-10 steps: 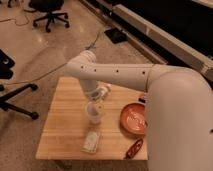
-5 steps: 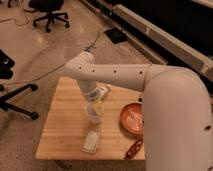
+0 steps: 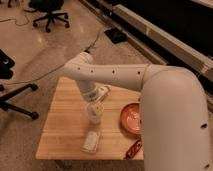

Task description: Place the ceramic cup in the ceramic bowl

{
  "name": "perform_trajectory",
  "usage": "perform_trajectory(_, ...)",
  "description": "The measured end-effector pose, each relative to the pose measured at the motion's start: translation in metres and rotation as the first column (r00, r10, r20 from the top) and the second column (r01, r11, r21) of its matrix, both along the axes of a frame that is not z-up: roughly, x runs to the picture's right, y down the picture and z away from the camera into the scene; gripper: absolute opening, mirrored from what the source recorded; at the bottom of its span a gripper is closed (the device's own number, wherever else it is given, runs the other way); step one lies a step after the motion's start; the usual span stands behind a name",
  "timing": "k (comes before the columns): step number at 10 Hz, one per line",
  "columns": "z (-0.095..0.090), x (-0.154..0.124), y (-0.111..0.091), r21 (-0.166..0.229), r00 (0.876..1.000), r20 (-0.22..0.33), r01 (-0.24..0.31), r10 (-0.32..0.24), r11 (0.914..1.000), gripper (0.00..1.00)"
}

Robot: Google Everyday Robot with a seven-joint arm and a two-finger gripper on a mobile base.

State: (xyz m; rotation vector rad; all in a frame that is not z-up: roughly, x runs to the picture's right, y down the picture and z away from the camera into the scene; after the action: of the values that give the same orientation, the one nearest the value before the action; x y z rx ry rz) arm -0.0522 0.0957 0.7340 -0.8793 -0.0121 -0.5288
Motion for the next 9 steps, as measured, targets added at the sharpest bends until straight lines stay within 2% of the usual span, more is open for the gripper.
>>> perform_trajectory(7,0.0062,-0.0083,0.0041,-0.003,1.0,0.007,0.011,-0.011,0.9999,0.59)
perform_trajectory(9,0.0077,-0.0103,0.0052,-0.005,1.0,0.008,0.014,-0.014,0.9999,0.64)
